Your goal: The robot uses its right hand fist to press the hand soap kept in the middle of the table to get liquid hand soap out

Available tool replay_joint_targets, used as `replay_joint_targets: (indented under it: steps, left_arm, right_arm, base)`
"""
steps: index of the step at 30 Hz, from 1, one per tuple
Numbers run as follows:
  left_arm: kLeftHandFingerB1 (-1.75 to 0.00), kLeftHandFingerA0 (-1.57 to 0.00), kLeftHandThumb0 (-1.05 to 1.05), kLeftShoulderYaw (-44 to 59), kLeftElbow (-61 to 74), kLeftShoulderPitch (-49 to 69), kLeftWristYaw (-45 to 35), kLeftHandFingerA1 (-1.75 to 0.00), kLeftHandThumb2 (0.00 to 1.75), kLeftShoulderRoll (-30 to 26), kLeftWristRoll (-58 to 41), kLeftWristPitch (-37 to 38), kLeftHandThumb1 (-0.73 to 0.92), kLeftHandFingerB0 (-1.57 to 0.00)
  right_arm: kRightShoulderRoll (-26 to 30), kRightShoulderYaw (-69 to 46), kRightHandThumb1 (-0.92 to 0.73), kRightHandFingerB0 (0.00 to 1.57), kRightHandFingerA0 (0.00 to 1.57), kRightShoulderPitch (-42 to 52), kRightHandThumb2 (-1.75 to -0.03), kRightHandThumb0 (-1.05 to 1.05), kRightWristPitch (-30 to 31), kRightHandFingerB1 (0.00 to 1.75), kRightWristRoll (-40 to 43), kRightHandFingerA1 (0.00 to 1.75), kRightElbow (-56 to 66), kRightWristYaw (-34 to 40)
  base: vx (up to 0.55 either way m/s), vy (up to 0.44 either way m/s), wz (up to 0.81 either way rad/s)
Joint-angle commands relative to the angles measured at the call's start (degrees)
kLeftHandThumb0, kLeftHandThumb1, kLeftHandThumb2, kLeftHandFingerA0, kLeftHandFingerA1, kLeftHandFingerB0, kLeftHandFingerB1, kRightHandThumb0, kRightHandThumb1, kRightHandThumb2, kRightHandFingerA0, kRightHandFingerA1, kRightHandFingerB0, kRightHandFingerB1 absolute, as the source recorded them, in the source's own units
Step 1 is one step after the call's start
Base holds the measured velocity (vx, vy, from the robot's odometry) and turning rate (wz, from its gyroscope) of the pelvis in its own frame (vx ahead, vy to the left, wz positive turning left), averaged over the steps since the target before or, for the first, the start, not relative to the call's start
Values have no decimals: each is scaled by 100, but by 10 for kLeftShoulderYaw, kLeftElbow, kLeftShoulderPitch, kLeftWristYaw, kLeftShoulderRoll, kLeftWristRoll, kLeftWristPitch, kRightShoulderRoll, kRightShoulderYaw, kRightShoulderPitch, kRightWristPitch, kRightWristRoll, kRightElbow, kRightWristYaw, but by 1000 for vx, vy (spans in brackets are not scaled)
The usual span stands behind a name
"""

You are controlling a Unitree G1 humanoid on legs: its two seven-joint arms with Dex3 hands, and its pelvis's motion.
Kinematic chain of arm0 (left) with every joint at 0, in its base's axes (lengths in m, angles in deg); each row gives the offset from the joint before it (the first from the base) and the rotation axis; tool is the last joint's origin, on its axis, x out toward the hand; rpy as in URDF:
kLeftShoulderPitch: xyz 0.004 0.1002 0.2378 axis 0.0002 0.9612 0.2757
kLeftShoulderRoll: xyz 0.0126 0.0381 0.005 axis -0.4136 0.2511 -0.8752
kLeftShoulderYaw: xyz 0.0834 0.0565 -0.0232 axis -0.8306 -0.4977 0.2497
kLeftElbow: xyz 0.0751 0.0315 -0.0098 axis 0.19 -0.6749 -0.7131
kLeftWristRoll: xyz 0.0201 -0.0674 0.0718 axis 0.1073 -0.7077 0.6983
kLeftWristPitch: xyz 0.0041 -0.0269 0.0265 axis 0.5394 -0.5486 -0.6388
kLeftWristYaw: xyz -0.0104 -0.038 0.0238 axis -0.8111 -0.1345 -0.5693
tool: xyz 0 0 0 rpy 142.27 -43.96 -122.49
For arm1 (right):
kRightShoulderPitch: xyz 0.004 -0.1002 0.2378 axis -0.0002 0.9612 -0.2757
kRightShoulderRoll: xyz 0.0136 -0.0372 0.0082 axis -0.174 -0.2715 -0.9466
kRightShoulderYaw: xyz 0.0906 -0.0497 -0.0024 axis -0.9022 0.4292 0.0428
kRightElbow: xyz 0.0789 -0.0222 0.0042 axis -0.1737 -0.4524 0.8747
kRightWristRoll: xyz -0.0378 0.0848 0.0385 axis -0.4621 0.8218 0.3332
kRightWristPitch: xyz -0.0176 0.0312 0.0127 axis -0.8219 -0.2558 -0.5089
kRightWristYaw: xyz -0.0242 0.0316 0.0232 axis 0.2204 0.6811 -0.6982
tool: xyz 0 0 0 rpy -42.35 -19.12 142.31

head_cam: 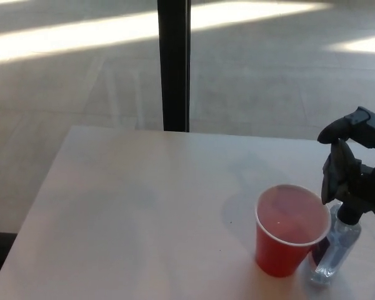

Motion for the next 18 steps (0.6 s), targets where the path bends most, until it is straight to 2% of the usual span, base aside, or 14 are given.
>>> replay_joint_targets:
  steps: [1, 8, 9, 10, 13, 14, 18]
  left_arm:
    - [-80, -78, -16, 0, 2, 0, 5, -97, 80, -7, -5, -2, 36, -60]
    - [-81, -79, -16, 1, -4, -5, 3, -99, 80, -9, -7, -2, 36, -60]
    - [-81, -79, -17, -1, -8, -6, 3, -99, 79, -10, -5, 1, 37, -60]
    - [-80, -78, -18, -1, -9, -7, 3, -97, 79, -10, -4, -1, 37, -60]
    - [-79, -78, -19, -5, -2, -3, 1, -97, 80, -10, -1, -1, 36, -59]
    - [-79, -74, -18, -4, -2, -3, 0, -95, 80, -10, -3, -2, 36, -57]
    - [-83, -78, -18, -1, 9, -1, 4, -101, 81, -6, -6, -4, 35, -62]
  right_arm:
    - [1, 27, -65, 62, 97, 36, -98, -29, 21, 172, -32, 175, -17, 2]
    - [0, 50, -66, 62, 99, 58, -94, -29, 28, 173, -48, 175, -19, 9]
    - [-1, 47, -67, 67, 97, 59, -92, -29, 35, 175, -45, 175, -20, 11]
    - [-1, 46, -67, 61, 98, 59, -92, -29, 37, 175, -45, 175, -21, 12]
    - [8, 42, -67, 60, 97, 65, -95, -29, 31, 175, -50, 175, -30, 5]
    - [8, 41, -65, 60, 97, 65, -98, -29, 31, 175, -50, 175, -31, 6]
    - [8, 32, -64, 61, 97, 70, -102, -28, 19, 175, -55, 175, -43, 7]
  base:
    - [0, 0, 0]
    - [0, 0, 0]
    - [0, 0, 0]
    - [0, 0, 0]
    - [0, 0, 0]
    - [0, 0, 0]
    - [0, 0, 0]
